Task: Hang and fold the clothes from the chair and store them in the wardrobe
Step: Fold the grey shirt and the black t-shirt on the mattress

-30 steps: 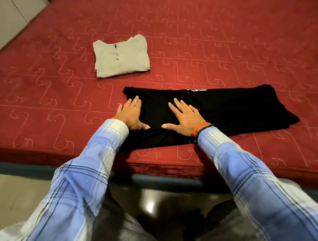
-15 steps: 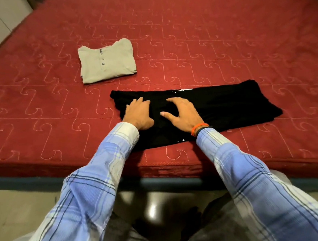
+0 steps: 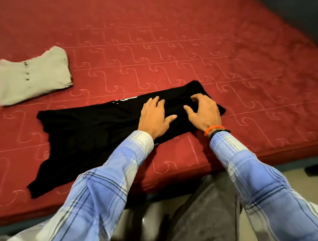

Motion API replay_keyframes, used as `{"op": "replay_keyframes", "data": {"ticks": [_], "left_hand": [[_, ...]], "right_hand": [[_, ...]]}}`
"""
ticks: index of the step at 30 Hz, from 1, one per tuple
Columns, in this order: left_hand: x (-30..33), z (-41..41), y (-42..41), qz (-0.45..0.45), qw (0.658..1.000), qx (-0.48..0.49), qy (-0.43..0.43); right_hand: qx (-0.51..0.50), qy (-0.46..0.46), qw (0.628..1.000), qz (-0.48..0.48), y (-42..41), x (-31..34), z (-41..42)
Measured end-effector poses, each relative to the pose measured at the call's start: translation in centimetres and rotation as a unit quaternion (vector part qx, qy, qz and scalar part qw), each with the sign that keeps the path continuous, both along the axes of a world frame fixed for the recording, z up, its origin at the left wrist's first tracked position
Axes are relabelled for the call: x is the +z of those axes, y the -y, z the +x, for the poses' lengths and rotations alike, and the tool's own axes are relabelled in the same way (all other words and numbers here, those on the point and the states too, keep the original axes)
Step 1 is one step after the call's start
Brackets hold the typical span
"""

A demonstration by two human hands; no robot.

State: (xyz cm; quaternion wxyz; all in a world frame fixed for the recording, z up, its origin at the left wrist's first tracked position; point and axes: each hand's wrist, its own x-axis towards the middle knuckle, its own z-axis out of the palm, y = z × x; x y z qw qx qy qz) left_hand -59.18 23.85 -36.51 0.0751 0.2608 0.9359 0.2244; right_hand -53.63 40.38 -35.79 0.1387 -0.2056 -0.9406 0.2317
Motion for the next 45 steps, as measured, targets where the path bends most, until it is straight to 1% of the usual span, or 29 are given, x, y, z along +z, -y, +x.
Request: {"op": "replay_keyframes", "data": {"ticks": [5,8,12,14,16,18,21,25,27,28,29,30,31,32,33,34,35,36,37,38,40,41,42,43,44,45], "left_hand": [[-1.6,-0.9,-3.9,-0.043,0.997,-0.010,-0.063],[-3.3,-1.2,-5.3,-0.080,0.994,-0.018,-0.076],[-5.3,-1.0,-5.3,-0.103,0.988,-0.007,-0.115],[-5.6,-1.0,-5.1,-0.109,0.987,-0.012,-0.121],[-5.7,-1.1,-5.2,-0.114,0.986,-0.014,-0.120],[-5.8,-1.1,-5.3,-0.119,0.985,-0.014,-0.123],[-5.9,-1.2,-5.4,-0.119,0.985,-0.019,-0.123],[-5.4,-1.1,-5.5,-0.116,0.988,-0.016,-0.104],[-5.0,-1.2,-5.4,-0.113,0.990,-0.023,-0.082],[-4.4,-1.4,-5.4,-0.096,0.993,-0.032,-0.055],[-3.6,-1.8,-5.0,-0.055,0.998,-0.039,-0.007],[-2.7,-2.2,-4.6,0.016,0.997,-0.041,0.057],[-1.8,-2.6,-4.0,0.116,0.985,-0.026,0.127],[-0.8,-2.7,-3.1,0.231,0.956,0.009,0.179],[-0.1,-2.7,-2.1,0.339,0.913,0.066,0.216],[0.8,-2.7,-0.7,0.428,0.859,0.125,0.250],[1.5,-2.5,0.6,0.492,0.801,0.176,0.292],[1.9,-2.6,1.9,0.536,0.747,0.208,0.336],[2.2,-2.6,3.4,0.559,0.705,0.228,0.371],[2.5,-2.5,4.9,0.568,0.684,0.241,0.389],[2.4,-2.7,8.0,0.573,0.680,0.247,0.386],[2.1,-2.9,9.0,0.573,0.677,0.245,0.392],[1.9,-3.1,10.3,0.564,0.675,0.259,0.399],[1.6,-3.2,11.2,0.551,0.675,0.274,0.407],[1.3,-3.5,12.2,0.541,0.673,0.286,0.415],[1.3,-3.6,12.7,0.539,0.671,0.295,0.416]], "right_hand": [[-0.078,0.060,0.995,0.035,-3.8,-0.3,-0.8],[-0.108,0.101,0.989,-0.011,-5.4,-1.0,-1.4],[-0.125,0.114,0.982,-0.087,-5.8,-1.4,-2.3],[-0.137,0.128,0.975,-0.118,-5.6,-1.4,-2.9],[-0.130,0.113,0.974,-0.146,-5.5,-1.4,-3.3],[-0.113,0.076,0.975,-0.177,-5.2,-1.5,-3.6],[-0.091,0.033,0.977,-0.189,-4.7,-1.4,-3.7],[-0.086,-0.011,0.961,-0.262,-4.2,-0.7,-3.8],[-0.067,-0.046,0.956,-0.282,-3.7,-0.1,-3.9],[-0.052,-0.055,0.958,-0.278,-3.3,0.2,-3.9],[-0.036,-0.055,0.962,-0.266,-2.7,0.7,-3.9],[-0.023,-0.052,0.967,-0.249,-2.0,1.2,-4.0],[-0.009,-0.049,0.972,-0.230,-1.3,1.7,-4.2],[0.009,-0.047,0.976,-0.213,-0.3,2.3,-4.3],[0.031,-0.042,0.979,-0.196,0.8,2.8,-4.4],[0.057,-0.032,0.982,-0.177,2.2,3.2,-4.5],[0.084,-0.022,0.983,-0.160,3.8,3.4,-4.5],[0.113,-0.015,0.983,-0.145,5.4,3.5,-4.5],[0.150,-0.010,0.979,-0.136,7.4,3.6,-4.5],[0.190,0.000,0.973,-0.133,9.1,3.6,-4.3],[0.281,0.037,0.947,-0.150,12.2,3.5,-3.9],[0.306,0.054,0.931,-0.189,13.1,3.3,-3.8],[0.305,0.053,0.918,-0.246,14.0,3.1,-3.6],[0.276,0.023,0.914,-0.297,14.4,2.8,-3.5],[0.232,-0.026,0.918,-0.320,14.5,2.3,-3.4],[0.180,-0.073,0.933,-0.302,14.3,1.8,-3.4]]}}
